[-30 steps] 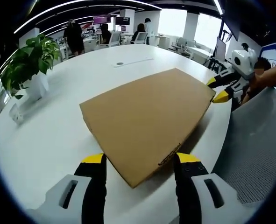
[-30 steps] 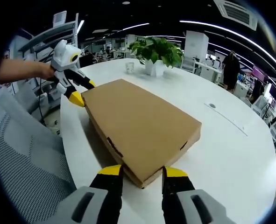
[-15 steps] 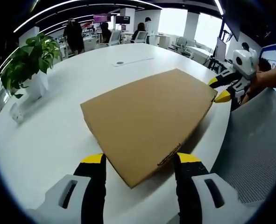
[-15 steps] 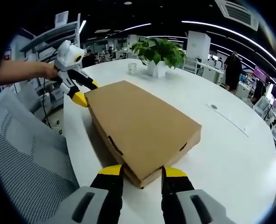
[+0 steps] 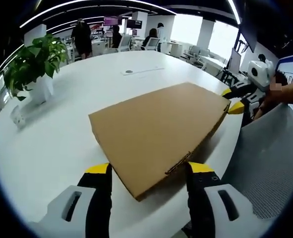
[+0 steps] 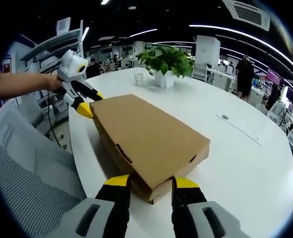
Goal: Operate the shoe box by opening the lid, removing the specified soft item, and placing it in the target area until the item is outside and the box remains undamaged.
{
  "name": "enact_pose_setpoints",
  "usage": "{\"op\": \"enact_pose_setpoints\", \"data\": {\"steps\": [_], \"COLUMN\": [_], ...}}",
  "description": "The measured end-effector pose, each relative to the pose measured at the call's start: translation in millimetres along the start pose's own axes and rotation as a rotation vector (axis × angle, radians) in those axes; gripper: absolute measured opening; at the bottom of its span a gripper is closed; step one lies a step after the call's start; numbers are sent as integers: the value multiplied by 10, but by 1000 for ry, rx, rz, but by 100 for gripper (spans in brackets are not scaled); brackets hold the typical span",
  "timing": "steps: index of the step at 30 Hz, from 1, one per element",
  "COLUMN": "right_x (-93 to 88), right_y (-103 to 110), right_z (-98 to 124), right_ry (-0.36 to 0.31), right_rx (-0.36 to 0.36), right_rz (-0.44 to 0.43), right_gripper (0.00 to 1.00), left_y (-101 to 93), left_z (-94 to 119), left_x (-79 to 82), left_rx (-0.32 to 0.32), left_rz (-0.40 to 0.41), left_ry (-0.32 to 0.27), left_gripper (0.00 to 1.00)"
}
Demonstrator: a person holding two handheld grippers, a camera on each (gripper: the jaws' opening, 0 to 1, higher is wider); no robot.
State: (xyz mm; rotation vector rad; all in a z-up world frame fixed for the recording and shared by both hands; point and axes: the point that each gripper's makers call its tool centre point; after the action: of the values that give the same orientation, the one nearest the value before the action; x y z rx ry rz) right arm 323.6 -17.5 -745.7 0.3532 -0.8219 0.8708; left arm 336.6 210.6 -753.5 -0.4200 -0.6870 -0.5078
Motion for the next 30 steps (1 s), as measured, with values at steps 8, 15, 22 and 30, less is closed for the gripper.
{"op": "enact_pose_setpoints", "data": {"steps": [8, 15, 22, 30], "right_x": [108, 179, 277, 372], "right_y": [-14, -33, -59, -82], "right_z": [68, 104, 155, 190], "right_ry": [-25, -34, -59, -81], "right_rx": [-9, -9, -15, -26], "right_rz": [-18, -24, -41, -36], "right_gripper": [30, 32, 33, 36], "left_y": [-19, -34, -39, -58], "left_z": [71, 110, 172, 213], "left_x": [81, 141, 230, 327], "left_rx": [-3, -2, -9, -9], "left_rz": [6, 6, 27, 25], "left_ry": [-21, -37, -71, -92], "left_gripper": [63, 64, 65, 68]}}
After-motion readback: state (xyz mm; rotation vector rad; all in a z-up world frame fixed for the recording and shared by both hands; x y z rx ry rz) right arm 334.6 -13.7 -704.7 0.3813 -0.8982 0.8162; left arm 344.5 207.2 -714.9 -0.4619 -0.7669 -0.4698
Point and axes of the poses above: the point that each gripper's makers call its tool centre point, and the gripper's own axes: z roughly backward along the fingers, y roughly to its left, x roughly out of its top, and after that the axes turned 4 degrees about z, right-handed
